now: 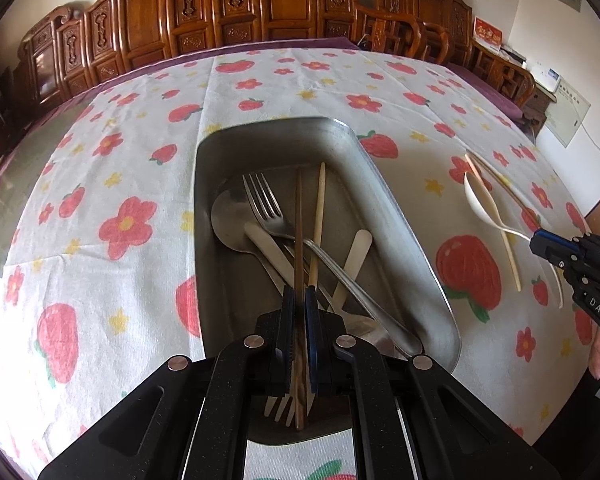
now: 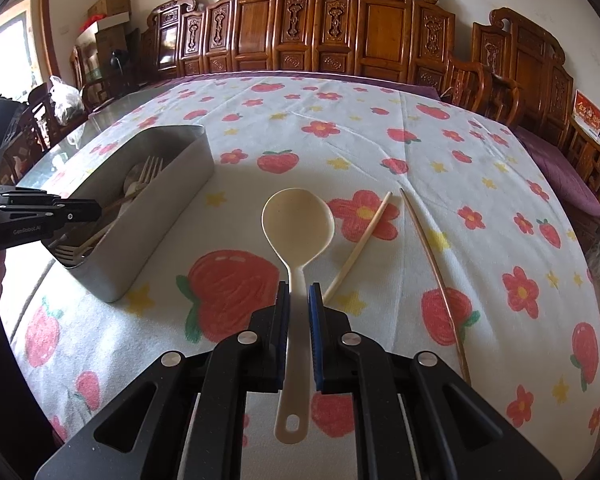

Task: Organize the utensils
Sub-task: 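Carry the wooden chopstick into the metal tray and open the left tool, then lower the white plastic spoon into the metal tray and open the right tool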

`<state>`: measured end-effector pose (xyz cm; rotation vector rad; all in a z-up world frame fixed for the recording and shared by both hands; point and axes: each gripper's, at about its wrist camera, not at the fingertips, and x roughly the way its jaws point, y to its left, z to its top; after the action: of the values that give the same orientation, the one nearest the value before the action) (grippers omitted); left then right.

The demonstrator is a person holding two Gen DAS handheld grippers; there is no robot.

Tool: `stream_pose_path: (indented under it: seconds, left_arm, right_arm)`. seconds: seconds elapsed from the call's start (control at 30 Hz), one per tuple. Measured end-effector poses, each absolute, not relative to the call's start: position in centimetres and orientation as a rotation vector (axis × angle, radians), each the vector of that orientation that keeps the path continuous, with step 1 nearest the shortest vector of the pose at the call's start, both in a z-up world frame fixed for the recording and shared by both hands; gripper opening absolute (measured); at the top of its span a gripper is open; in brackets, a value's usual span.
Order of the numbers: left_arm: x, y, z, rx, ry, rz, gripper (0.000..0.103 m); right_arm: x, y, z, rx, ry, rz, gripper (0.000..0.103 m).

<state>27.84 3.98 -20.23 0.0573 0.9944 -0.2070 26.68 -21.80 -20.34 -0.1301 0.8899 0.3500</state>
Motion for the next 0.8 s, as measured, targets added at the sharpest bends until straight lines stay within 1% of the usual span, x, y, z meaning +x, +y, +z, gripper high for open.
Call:
stream_pose_path:
  seconds: [0.1, 0.17, 0.2, 0.53, 0.8]
  left_arm:
    - [27.6, 4.5, -19.4, 0.038, 0.969, -0.206, 0.008]
    - [27.3, 4.8, -18.8, 0.034, 0.944, -0.2, 0.014]
    - [27.2, 4.9, -18.4, 0.035, 0.933, -0.196, 0.014]
    - [26.7, 7.2, -15.9, 0.024, 0.846, -0.167, 0.016]
    - [26.8, 9.1, -15.1, 0.001, 0.823, -0.137, 0.016]
  right_arm:
    - [26.4, -20.9, -19.4, -0.139, 0.875, 0.365, 0.011]
    - [26.0, -20.4, -18.9, -0.14, 0.868, 0.374, 0.011]
    - [25.9, -20.0, -18.6, -0.136, 0.865, 0.38, 0.011]
    - [25.8, -15.5, -15.8, -0.143, 0.84, 0.443, 0.011]
    - [27.2, -11.5, -13.5, -0.142, 0.81, 0.496, 0.011]
